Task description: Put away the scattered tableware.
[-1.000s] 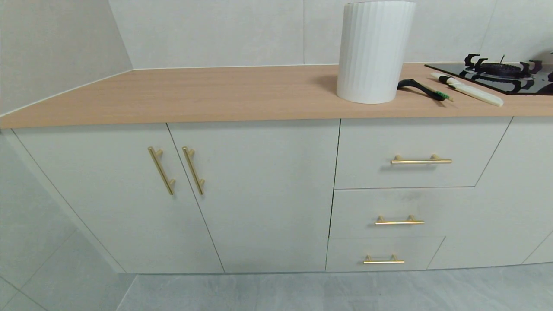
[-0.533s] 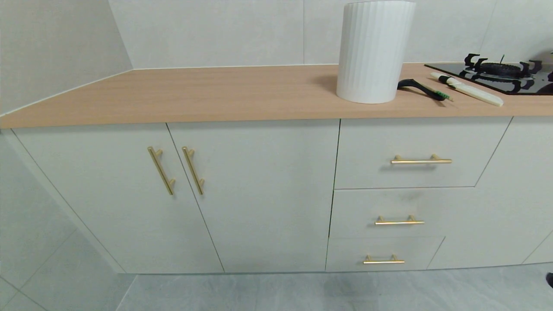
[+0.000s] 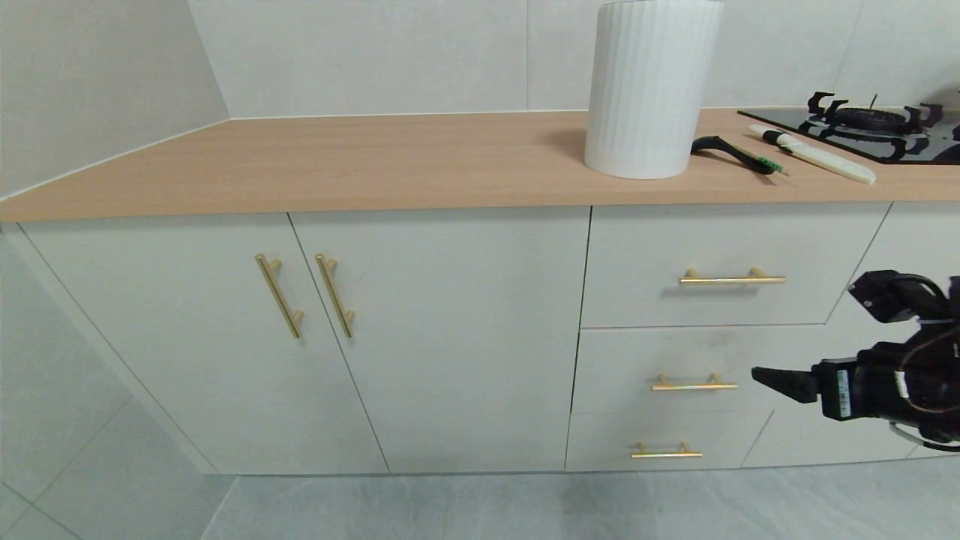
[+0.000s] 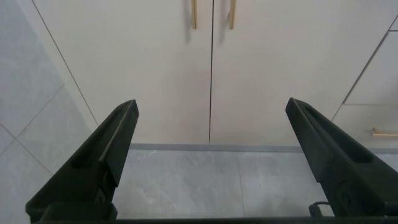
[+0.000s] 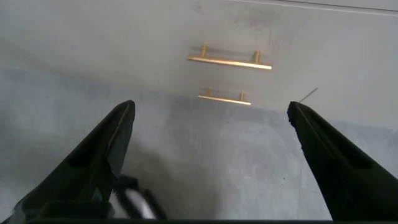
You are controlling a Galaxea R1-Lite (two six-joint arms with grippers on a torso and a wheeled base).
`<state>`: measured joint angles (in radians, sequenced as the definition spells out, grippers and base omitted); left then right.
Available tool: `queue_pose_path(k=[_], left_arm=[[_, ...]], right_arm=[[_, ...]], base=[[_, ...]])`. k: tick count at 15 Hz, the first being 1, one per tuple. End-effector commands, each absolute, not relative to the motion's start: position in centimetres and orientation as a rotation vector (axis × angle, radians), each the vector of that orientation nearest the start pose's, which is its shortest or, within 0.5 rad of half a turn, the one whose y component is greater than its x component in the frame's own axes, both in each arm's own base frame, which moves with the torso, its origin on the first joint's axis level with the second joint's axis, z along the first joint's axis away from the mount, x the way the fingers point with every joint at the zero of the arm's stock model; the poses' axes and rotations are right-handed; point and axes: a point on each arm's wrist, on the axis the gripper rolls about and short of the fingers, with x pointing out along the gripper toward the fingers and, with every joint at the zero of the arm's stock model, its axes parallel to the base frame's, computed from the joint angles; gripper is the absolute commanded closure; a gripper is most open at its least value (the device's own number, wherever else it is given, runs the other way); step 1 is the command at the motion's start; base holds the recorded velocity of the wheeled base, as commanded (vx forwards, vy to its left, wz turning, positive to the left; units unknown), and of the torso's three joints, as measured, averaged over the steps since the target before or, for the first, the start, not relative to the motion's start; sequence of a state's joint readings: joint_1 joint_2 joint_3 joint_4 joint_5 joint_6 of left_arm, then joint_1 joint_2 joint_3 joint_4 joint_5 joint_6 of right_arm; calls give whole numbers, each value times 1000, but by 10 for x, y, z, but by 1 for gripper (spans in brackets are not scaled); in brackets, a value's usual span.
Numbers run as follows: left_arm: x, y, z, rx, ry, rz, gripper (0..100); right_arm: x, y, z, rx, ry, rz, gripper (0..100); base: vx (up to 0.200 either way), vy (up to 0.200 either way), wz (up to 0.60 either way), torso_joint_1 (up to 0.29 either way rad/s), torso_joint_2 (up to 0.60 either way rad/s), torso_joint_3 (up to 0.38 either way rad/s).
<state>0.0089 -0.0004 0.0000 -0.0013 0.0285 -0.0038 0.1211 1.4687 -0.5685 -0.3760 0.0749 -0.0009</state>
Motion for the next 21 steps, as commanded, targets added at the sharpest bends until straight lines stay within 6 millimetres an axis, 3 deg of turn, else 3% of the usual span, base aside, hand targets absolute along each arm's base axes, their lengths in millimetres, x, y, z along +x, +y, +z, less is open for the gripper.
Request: queue_pose_path(k=[1,2,5,10,21], left_arm=[[-23,0,76,-5,-2,38,0],[-23,0,76,-5,-2,38,0],[-23,0,76,-5,-2,38,0],[-23,0,76,-5,-2,38,0],[-23,0,76,-5,-2,38,0]], right_arm=[[259,33,116,-26,648,165,0],[274,34,95,-43,669,120,0],[297,35,55,-40,606,37,0],[318,38,7,-38,466,1,0],[346,47,-19,-42,350,-58,0]], base=[[0,0,0,0,0,0],[0,0,0,0,0,0],[0,0,0,0,0,0],[0,0,0,0,0,0],[0,0,0,0,0,0]])
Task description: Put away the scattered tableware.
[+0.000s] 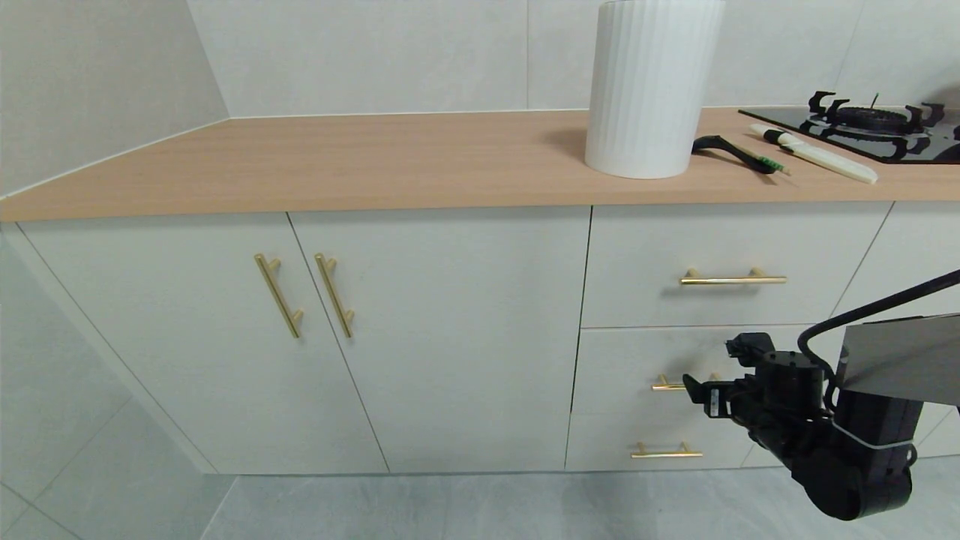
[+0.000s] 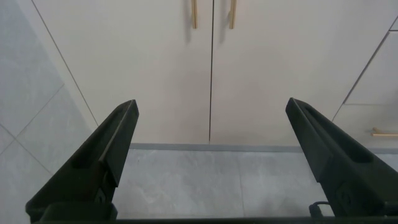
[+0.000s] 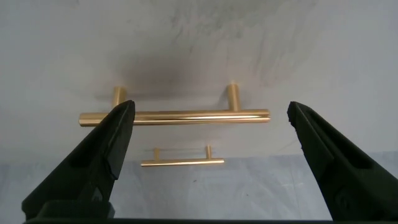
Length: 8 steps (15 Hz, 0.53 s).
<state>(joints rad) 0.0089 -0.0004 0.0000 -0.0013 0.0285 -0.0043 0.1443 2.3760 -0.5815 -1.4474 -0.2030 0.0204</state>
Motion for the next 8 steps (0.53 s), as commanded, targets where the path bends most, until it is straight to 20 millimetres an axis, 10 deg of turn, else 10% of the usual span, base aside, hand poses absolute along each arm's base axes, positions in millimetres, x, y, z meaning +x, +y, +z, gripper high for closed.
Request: queue_pose_path(k=[1,8], left_arm=[[-23,0,76,-5,-2,38,0],[-23,0,76,-5,-2,38,0]], right_arm=[[350,49,-25,-44,350,-58,0],[365,52,-39,-51,336,-110,0]], base=[[0,0,0,0,0,0],[0,0,0,0,0,0]])
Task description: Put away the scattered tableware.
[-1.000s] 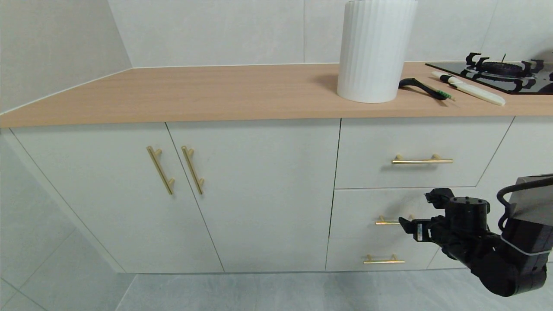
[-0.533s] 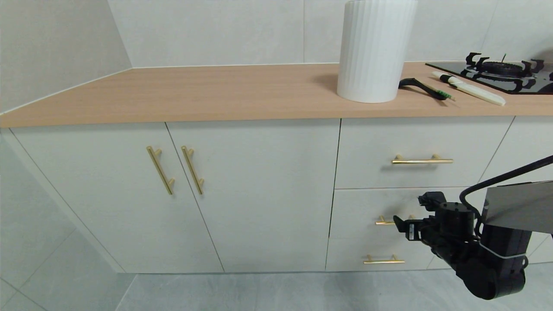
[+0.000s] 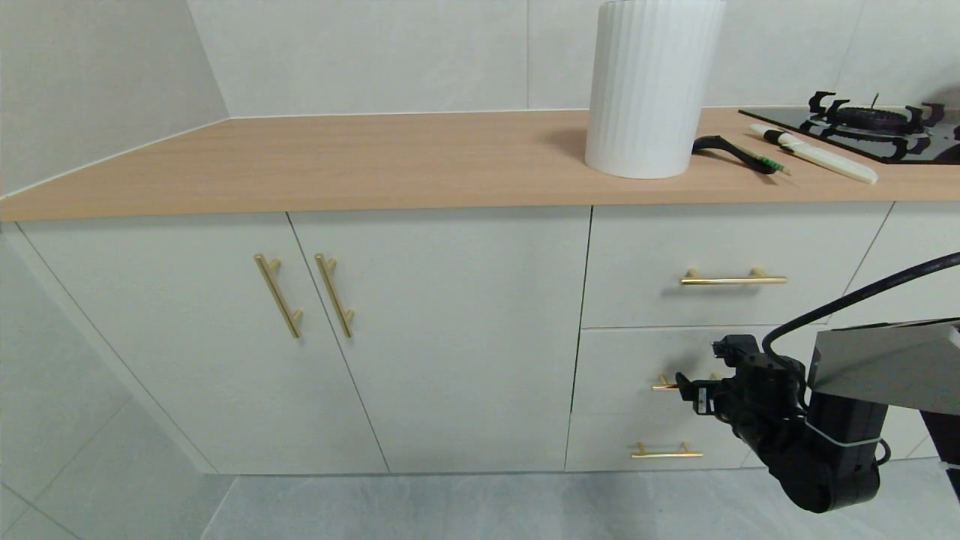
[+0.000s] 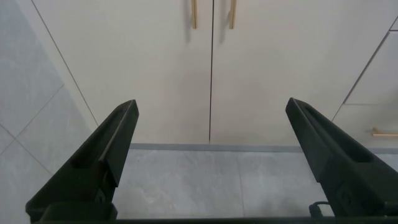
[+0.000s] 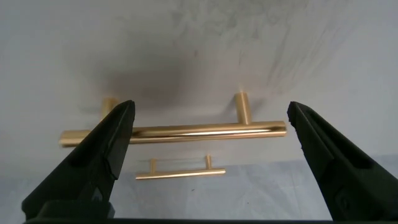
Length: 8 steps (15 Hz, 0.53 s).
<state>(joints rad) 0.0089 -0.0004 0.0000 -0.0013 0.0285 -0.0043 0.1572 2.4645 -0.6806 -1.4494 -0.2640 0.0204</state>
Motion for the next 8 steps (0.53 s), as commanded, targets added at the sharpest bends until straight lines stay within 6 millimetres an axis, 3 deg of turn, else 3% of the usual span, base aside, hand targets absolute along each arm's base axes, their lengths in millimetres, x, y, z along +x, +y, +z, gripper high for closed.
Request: queue_pose_path(k=[1,8], left_arm=[[-23,0,76,-5,-2,38,0],[-23,0,76,-5,-2,38,0]], right_arm=[[365,52,-39,-53,336,-110,0],[360,51,-44,-65,364,-110,0]], base=[[0,0,0,0,0,0],[0,0,0,0,0,0]])
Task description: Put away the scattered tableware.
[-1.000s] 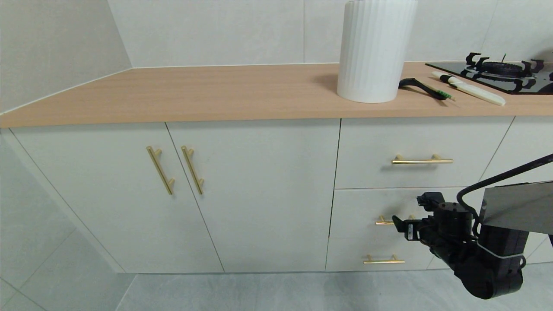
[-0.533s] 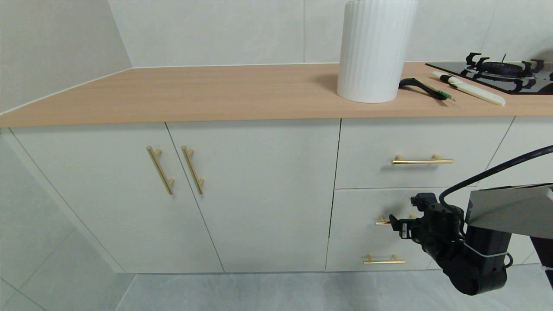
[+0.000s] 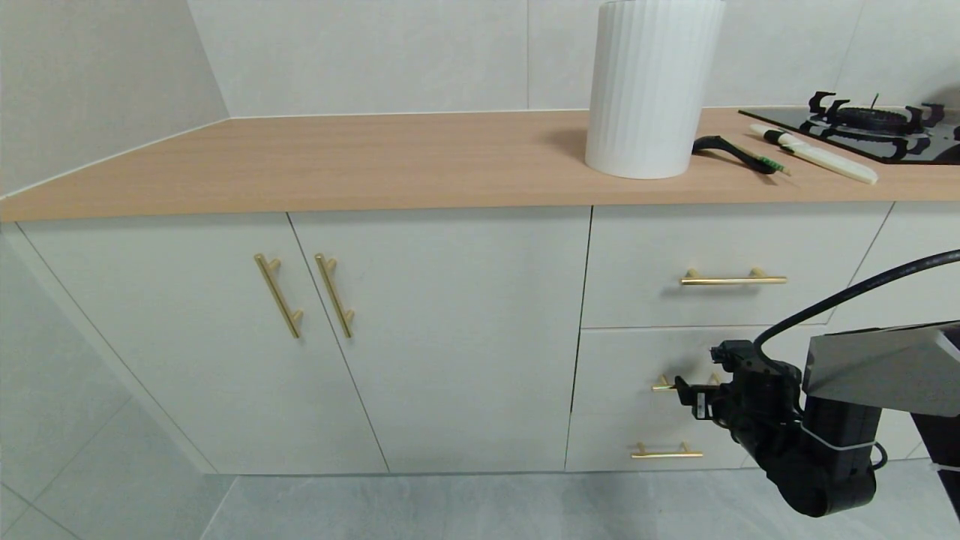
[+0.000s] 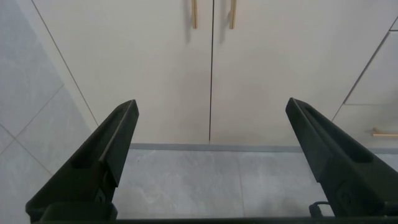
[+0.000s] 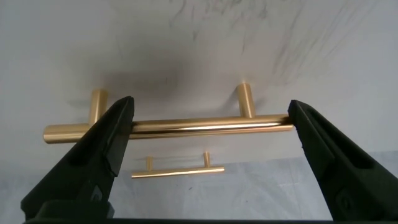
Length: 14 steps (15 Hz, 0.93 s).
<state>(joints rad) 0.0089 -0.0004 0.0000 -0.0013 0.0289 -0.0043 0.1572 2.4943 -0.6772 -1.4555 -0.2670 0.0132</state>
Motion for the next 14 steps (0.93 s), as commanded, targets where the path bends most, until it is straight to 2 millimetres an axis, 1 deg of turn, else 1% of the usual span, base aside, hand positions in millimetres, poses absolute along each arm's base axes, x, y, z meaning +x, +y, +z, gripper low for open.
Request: queue_pose_path(k=[1,5,6,7,8,10,11,12,13,14], left_arm=[[-23,0,76,-5,-2,38,0],[-23,0,76,-5,-2,38,0],[-23,0,76,-5,-2,38,0],[-23,0,76,-5,-2,38,0],[-23,0,76,-5,-2,38,0],[-23,0,76,-5,-2,38,0],[-23,0,76,-5,-2,38,0],[-23,0,76,-5,-2,38,0],[-23,0,76,-5,-2,38,0],[-23,0,76,-5,-2,38,0]], right_arm=[[359,51,-45,-78,370,-108,0],[352,50,-45,-91,393,-106,0],[345,49,-34,-100,391,-101,0],[341,48,-27,-100,388,-96,0],[331,47,-10,-101,402,-86,0],[301,48,37,-94,463,18,0],[289,47,61,-91,470,42,0],[273,48,90,-92,465,58,0],[263,51,106,-95,462,74,0],[246,54,133,-99,452,97,0]], base=[[0,0,0,0,0,0],[0,0,0,0,0,0],[0,0,0,0,0,0],[0,0,0,0,0,0],[0,0,0,0,0,0],[0,0,0,0,0,0],[0,0,0,0,0,0],[0,0,0,0,0,0],[0,0,0,0,0,0],[0,0,0,0,0,0]])
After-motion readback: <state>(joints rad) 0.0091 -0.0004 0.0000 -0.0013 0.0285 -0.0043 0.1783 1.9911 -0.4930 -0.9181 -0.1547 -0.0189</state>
